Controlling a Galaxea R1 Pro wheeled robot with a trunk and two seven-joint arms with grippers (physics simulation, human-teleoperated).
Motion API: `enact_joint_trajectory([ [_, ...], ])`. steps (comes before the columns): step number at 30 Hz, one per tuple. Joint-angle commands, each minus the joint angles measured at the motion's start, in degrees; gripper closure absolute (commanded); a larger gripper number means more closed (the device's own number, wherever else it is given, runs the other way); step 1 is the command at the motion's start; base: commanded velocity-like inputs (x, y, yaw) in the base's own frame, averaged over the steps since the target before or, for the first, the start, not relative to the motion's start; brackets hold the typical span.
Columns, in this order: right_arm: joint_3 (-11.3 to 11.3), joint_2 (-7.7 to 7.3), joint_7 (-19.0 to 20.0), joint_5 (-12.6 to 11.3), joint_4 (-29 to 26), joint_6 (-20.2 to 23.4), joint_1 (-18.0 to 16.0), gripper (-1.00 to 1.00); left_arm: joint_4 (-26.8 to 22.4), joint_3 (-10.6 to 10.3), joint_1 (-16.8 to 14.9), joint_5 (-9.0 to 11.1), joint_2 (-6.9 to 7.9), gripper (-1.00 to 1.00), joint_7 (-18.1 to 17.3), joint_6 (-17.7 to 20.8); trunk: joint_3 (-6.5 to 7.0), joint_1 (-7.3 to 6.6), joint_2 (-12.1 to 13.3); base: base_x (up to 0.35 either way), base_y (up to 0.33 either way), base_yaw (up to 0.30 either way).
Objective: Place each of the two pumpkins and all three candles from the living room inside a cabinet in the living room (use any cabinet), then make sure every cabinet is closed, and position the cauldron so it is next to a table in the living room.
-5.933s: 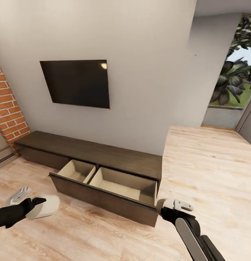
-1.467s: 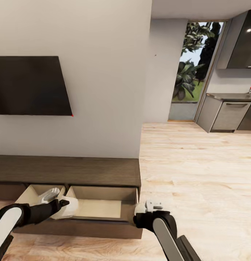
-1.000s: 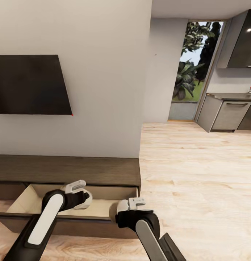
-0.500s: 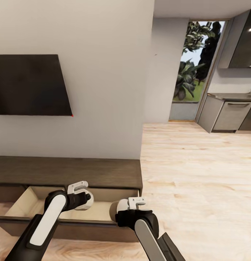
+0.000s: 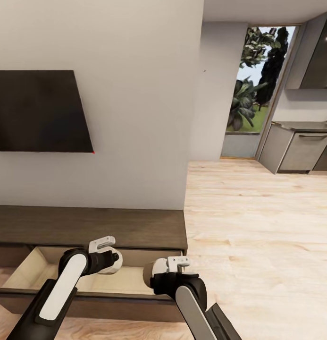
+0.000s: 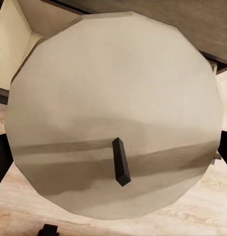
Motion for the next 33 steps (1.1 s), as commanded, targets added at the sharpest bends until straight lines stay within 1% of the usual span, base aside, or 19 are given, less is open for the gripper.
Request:
enact_joint_trajectory([
  [1, 0.05, 0.01, -0.56, -0.53, -0.06, 0.13, -0.06, 1.00, -0.05, -0.11, -0.06, 0.46, 0.05, 1.00, 0.59, 0.11, -0.06, 0.00, -0.04, 0.017, 0.000, 0.000],
  [7, 0.07, 0.00, -0.56, -0.81, -0.04, 0.12, -0.06, 1.00, -0.04, 0.16, -0.06, 0.46, 0.05, 1.00, 0.59, 0.11, -0.06, 0.00, -0.04, 0.138, 0.000, 0.000],
  [15, 0.07, 0.07, -0.56, -0.92, -0.19, 0.12, -0.06, 1.00, -0.04, 0.16, -0.06, 0.46, 0.05, 1.00, 0.59, 0.11, -0.06, 0.00, -0.04, 0.013, 0.000, 0.000],
  [20, 0.07, 0.08, -0.56, -0.93, -0.21, 0.12, -0.06, 1.00, -0.04, 0.39, -0.07, 0.48, 0.05, 1.00, 0.59, 0.11, -0.06, 0.00, -0.04, 0.124, 0.081, 0.000],
  [25, 0.15, 0.08, -0.56, -0.92, -0.21, 0.12, -0.08, 1.00, -0.04, 0.33, -0.06, 0.52, 0.05, 1.00, 0.59, 0.11, -0.06, 0.00, -0.04, 0.031, 0.021, 0.000],
  [33, 0.16, 0.04, -0.53, -0.91, -0.21, 0.12, -0.06, 1.00, 0.04, 0.48, -0.06, 0.98, 0.05, 1.00, 0.59, 0.11, -0.06, 0.00, -0.04, 0.115, 0.113, 0.000],
])
